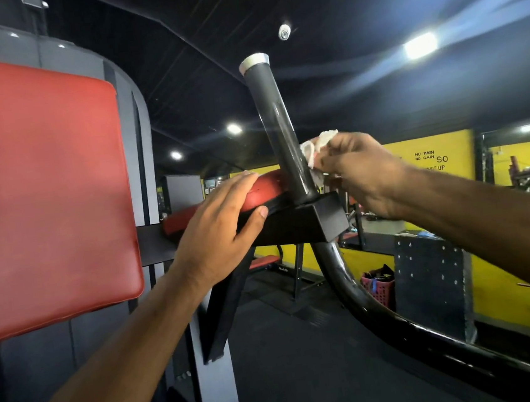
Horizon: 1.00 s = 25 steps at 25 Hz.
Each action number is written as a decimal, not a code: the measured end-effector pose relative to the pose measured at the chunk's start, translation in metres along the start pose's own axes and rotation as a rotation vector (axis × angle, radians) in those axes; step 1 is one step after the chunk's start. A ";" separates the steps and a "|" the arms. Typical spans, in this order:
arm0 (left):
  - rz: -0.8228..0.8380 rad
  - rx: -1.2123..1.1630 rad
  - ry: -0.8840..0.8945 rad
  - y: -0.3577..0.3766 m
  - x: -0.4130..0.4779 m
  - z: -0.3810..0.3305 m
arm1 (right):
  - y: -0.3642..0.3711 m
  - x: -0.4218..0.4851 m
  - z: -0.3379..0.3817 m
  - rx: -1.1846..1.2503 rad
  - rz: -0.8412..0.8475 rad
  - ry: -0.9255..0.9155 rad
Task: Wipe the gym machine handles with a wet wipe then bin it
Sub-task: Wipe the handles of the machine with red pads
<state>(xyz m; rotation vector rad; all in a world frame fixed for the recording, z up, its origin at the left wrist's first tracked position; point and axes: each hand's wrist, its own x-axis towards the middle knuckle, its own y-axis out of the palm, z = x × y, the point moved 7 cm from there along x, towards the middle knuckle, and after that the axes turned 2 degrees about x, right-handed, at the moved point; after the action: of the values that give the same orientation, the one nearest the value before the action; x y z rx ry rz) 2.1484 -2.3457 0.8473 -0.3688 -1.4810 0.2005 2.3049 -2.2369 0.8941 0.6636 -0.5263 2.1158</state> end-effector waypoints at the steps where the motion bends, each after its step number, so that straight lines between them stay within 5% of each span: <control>1: 0.002 0.002 0.002 0.000 0.000 0.000 | 0.001 -0.002 0.002 -0.025 0.033 0.011; 5: 0.004 -0.001 0.011 0.002 0.000 0.002 | 0.003 0.003 0.013 0.068 0.052 -0.011; 10: 0.005 -0.006 0.011 0.004 0.000 0.004 | -0.002 -0.015 0.024 -0.327 -0.111 -0.507; 14: -0.033 -0.022 0.001 0.006 0.000 0.003 | 0.021 -0.033 0.047 -0.935 0.082 -1.114; 18: -0.013 -0.028 -0.004 0.006 0.000 0.004 | 0.035 -0.021 0.056 -1.150 0.177 -1.183; 22: 0.007 -0.024 -0.003 0.004 -0.001 0.003 | 0.034 -0.045 0.047 -1.591 0.665 -1.351; 25: 0.008 -0.034 -0.010 0.004 -0.001 0.003 | 0.046 -0.037 0.055 -1.839 0.633 -1.535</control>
<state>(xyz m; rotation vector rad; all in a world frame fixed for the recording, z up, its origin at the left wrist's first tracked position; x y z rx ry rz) 2.1454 -2.3421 0.8449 -0.4015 -1.4943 0.1836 2.3017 -2.3166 0.9073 0.7438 -3.0528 0.2317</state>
